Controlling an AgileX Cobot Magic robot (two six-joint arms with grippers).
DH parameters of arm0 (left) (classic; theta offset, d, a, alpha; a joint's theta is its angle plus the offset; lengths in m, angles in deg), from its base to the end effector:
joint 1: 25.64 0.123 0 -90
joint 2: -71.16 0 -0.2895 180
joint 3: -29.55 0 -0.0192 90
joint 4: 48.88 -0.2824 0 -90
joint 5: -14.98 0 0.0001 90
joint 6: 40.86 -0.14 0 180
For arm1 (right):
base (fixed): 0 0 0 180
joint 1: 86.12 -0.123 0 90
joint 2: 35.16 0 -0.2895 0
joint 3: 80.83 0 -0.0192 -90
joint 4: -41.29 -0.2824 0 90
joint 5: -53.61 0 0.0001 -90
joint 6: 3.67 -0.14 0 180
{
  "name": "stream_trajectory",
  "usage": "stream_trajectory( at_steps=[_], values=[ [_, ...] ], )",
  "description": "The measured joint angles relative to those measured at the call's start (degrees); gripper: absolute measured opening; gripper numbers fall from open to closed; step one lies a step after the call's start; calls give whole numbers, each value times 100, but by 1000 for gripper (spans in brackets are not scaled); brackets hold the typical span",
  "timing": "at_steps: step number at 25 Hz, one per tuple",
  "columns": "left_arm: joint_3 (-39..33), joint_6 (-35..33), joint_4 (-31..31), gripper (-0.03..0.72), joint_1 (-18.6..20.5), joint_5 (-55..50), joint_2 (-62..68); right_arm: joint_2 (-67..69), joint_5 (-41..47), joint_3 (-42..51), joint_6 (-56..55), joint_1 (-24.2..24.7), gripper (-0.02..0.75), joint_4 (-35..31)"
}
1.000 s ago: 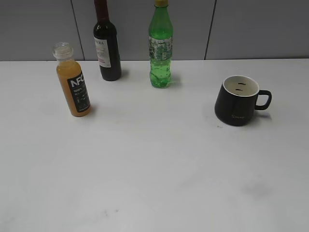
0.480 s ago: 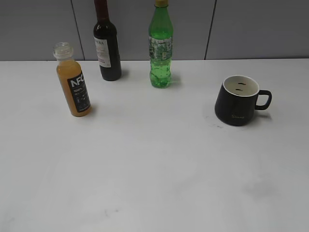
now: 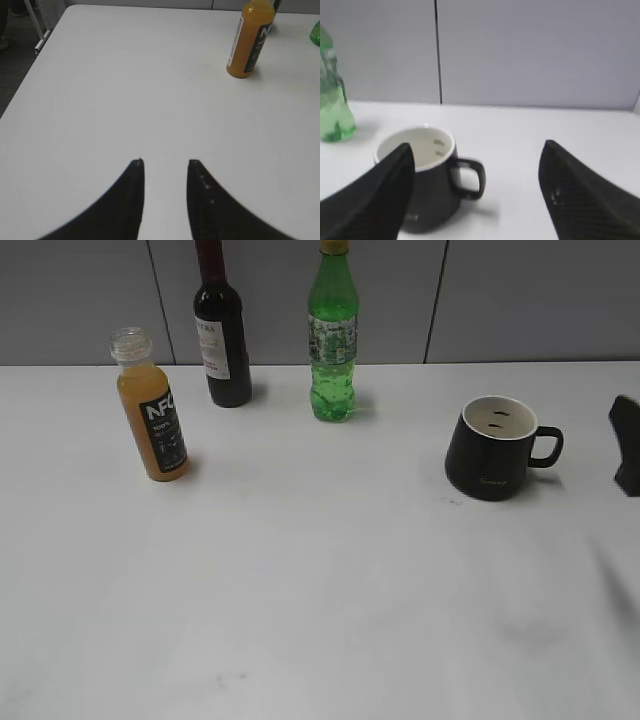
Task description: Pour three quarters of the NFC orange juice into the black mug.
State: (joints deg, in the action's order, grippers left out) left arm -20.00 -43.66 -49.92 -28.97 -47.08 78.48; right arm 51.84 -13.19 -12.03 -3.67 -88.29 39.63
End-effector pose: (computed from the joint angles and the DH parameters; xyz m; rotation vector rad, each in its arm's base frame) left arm 0.0614 -0.0013 0.2625 0.1100 2.0727 0.0162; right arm 0.2580 0.0060 0.1647 0.0005 1.5535 0.0183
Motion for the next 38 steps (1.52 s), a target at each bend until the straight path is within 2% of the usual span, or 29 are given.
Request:
stream_trajectory(
  at_steps=[6,12,19,38],
  values=[
    [0,0,0,236,0,0,0,1625,-180,-111,0,0,587,-19],
    [0,0,0,236,0,0,0,2453,-198,-529,0,0,587,-287],
    [0,0,0,236,0,0,0,3084,-228,-1060,0,0,587,-507],
    [0,0,0,236,0,0,0,4127,-232,-2169,0,7,587,-490]
  ],
)
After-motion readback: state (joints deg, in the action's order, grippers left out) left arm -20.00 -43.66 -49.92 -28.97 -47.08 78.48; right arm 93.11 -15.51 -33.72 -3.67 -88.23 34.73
